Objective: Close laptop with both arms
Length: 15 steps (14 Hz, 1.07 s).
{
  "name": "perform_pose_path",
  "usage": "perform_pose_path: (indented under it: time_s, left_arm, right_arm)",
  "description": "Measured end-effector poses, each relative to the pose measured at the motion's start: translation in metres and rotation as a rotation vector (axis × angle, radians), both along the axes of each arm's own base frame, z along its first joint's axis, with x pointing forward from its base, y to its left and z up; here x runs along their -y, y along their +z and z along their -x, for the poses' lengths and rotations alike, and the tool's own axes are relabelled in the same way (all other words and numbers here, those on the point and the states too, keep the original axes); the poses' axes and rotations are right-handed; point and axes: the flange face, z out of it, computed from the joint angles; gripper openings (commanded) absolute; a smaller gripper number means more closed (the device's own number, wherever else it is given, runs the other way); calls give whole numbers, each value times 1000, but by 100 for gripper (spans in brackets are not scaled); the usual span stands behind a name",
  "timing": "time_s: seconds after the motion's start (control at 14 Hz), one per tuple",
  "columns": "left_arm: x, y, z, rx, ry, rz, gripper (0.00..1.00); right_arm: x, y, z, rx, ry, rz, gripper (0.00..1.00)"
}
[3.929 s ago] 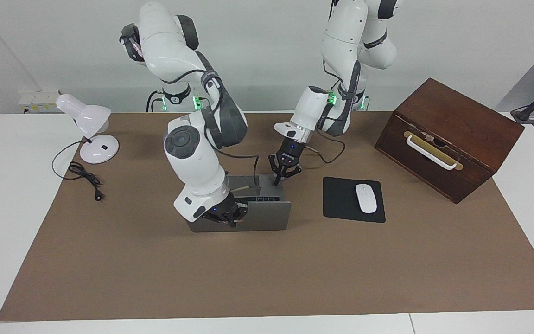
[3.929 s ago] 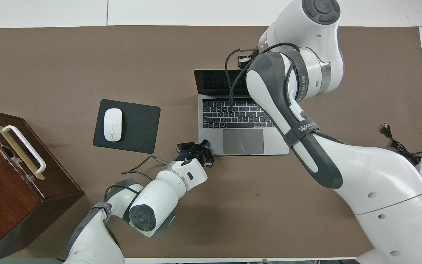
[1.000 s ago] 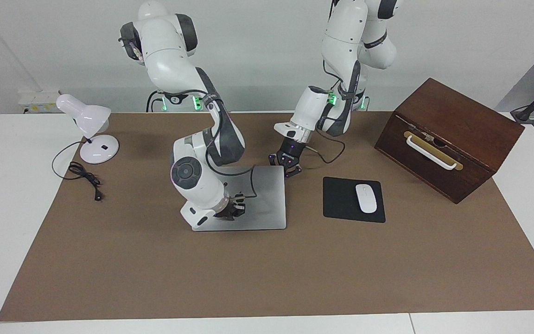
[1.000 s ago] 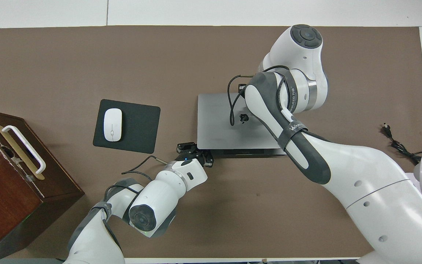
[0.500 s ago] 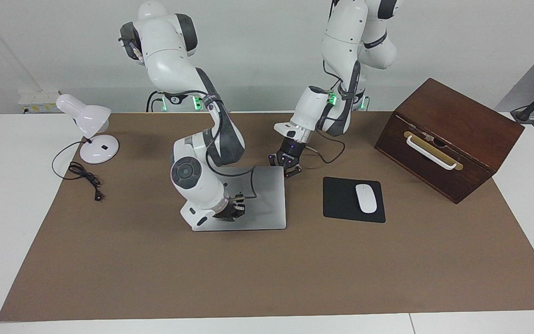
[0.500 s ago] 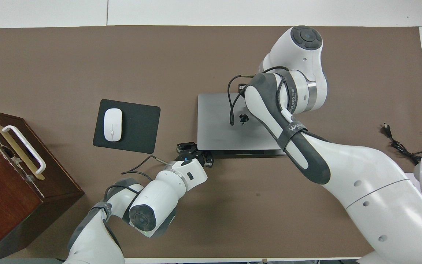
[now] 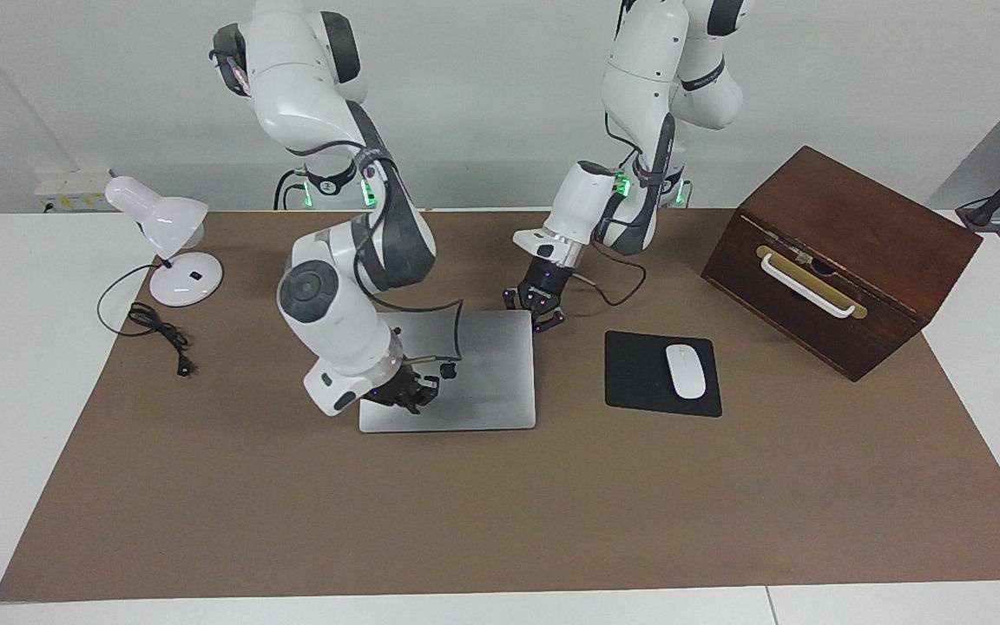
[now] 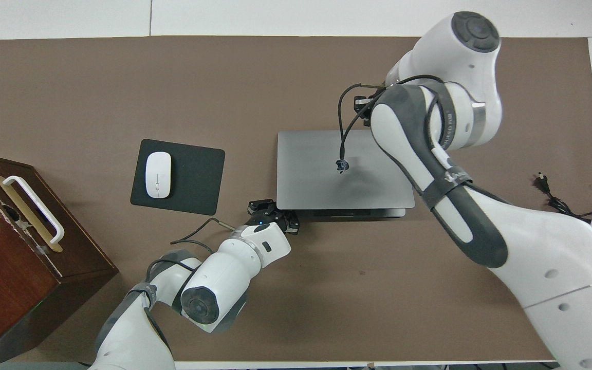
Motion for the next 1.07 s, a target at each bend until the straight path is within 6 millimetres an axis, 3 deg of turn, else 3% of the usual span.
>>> perform_pose_path:
  time_s: [0.21,0.29,0.43,0.57,1.07]
  left_arm:
    - [0,0,0,-1,2,1,0]
    - [0,0,0,-3,4,2,0]
    - [0,0,-1,-8,10,5,0]
    - [0,2,-2,-18,12,2,0]
    - [-13,15,-20,-148,51,-89,0]
  right_arm:
    - [99,88,6,92,-10,61,0]
    - [129,112,11,123,3,79,12]
    - [173,145,23,164,35,95,48]
    - [192,158,33,155,63,116,100]
    - [193,164,84,43,95,138,100]
